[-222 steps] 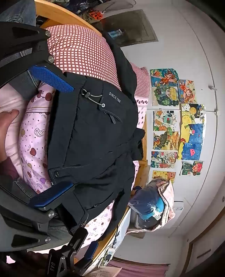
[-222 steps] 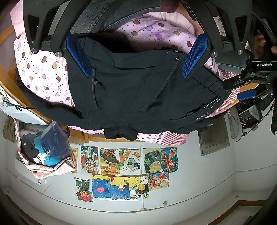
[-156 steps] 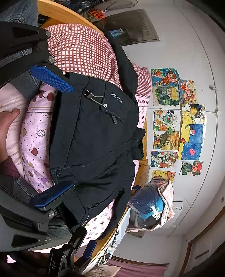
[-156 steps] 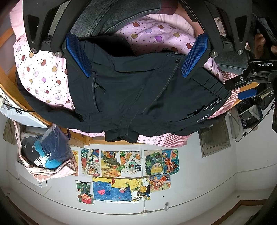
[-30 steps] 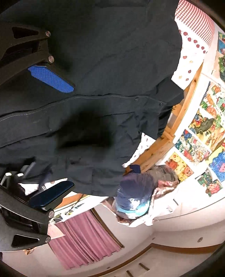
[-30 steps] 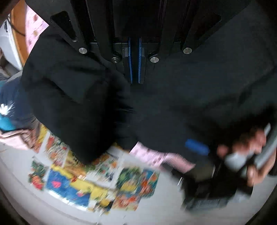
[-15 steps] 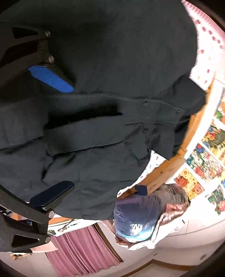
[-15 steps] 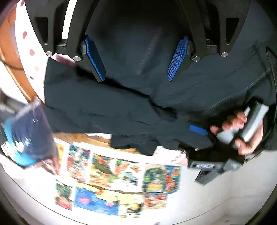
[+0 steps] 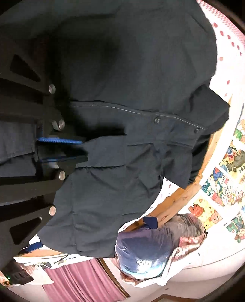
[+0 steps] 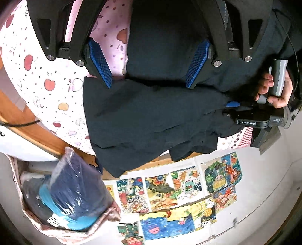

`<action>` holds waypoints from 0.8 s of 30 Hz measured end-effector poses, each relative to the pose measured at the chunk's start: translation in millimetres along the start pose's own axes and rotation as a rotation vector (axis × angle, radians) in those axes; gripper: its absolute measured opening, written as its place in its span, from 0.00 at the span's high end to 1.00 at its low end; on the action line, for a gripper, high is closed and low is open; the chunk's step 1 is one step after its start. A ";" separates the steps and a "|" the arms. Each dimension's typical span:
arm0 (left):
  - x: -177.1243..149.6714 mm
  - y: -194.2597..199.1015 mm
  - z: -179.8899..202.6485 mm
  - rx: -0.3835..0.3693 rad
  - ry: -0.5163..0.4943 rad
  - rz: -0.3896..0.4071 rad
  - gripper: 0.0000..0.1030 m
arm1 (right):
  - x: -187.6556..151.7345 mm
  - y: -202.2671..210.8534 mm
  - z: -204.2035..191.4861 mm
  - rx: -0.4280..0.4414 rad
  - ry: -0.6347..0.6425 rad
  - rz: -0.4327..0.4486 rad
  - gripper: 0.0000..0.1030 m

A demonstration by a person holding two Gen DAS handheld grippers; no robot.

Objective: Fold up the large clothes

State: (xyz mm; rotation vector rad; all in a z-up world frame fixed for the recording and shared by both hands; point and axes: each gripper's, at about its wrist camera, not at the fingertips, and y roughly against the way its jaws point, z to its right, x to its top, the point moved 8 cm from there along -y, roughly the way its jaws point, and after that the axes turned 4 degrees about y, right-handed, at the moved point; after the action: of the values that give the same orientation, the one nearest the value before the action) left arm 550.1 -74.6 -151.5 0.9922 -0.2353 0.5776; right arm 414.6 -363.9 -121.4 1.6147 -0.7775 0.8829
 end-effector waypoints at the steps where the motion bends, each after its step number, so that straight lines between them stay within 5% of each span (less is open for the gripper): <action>1: 0.5 5.2 3.3 0.003 -0.013 0.013 0.93 | -1.3 -0.4 0.1 0.003 -0.002 0.000 0.27; 10: 14.0 81.8 22.2 0.104 -0.135 0.175 0.96 | 10.3 22.9 -13.5 -0.003 0.046 0.033 0.27; 16: 33.9 161.0 18.1 0.264 -0.266 0.342 0.96 | 44.7 30.4 -25.0 -0.014 0.076 0.094 0.22; 18: 37.9 177.2 10.7 0.301 -0.278 0.361 0.96 | 56.7 27.5 -31.1 -0.010 0.090 0.113 0.15; 24: 45.0 197.9 -32.5 0.395 -0.256 0.376 0.96 | 86.6 -25.1 -63.0 0.013 0.154 0.068 0.14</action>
State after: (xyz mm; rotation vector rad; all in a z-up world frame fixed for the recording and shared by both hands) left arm 474.5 50.3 -6.8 1.4211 -0.5580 0.8608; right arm 470.6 -300.9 -50.7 1.5190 -0.7230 1.0499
